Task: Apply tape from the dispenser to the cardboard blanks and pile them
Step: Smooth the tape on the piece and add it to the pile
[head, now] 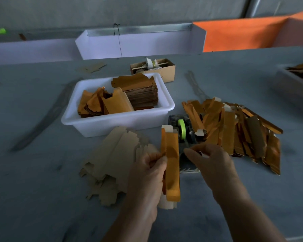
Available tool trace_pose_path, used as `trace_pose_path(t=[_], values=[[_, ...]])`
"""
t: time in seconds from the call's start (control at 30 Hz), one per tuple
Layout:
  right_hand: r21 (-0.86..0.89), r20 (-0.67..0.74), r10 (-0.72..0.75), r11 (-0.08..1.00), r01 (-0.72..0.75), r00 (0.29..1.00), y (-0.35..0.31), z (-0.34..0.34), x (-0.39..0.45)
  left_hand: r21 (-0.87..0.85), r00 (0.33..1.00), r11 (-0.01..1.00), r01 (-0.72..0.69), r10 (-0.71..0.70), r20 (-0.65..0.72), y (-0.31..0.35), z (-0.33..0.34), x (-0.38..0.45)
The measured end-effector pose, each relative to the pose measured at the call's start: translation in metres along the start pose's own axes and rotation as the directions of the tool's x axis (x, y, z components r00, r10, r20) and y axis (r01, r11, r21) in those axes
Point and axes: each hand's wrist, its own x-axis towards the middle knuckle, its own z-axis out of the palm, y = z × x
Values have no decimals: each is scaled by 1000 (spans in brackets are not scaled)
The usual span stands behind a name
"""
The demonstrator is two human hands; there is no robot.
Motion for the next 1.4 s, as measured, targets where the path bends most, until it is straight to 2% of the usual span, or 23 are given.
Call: trace_pose_path(t=[0.1, 0.2, 0.37, 0.47, 0.53, 0.6, 0.67, 0.83, 0.97, 1.07, 1.3, 1.4], values=[[-3, -43, 76, 997, -77, 996, 1, 0, 3, -25, 1000, 1000, 17, -17, -12, -2, -1, 0], [101, 2, 122, 987, -121, 993, 2, -1, 6, -32, 1000, 999, 23, -23, -15, -5, -3, 2], [155, 51, 152, 975, -159, 987, 1, -1, 10, -16, 1000, 1000, 7, -7, -10, -8, -3, 1], [116, 52, 94, 988, -100, 994, 0, 2, 11, 2, 1000, 1000, 0, 0, -13, -9, -2, 0], [-29, -61, -7, 1000, 5, 998, -2, 5, 11, 4, 1000, 1000, 2, -2, -14, -10, -1, 0], [2, -145, -56, 998, 57, 988, -8, 5, 6, -6, 1000, 1000, 7, -7, -15, -10, -1, 0], [102, -154, -35, 993, 51, 987, -9, 2, -2, -15, 1000, 1000, 14, -14, -17, -10, -2, 0], [-63, -160, -80, 996, 70, 984, 1, 0, -18, -78, 998, 997, -23, 27, 58, -3, -2, 2], [-86, -157, -80, 994, 67, 984, 8, 6, -20, -14, 978, 989, -147, 148, 148, 7, 7, 2], [-86, -194, -103, 992, 88, 975, 12, 10, -19, 46, 970, 987, -153, 141, 198, 12, 20, 4], [-32, -263, -137, 991, 133, 955, 21, 15, -20, 157, 970, 972, -178, 146, 193, 13, 29, 7], [-100, -265, -175, 983, 153, 948, 21, 16, -22, 189, 970, 963, -191, 156, 185, 12, 29, 7]])
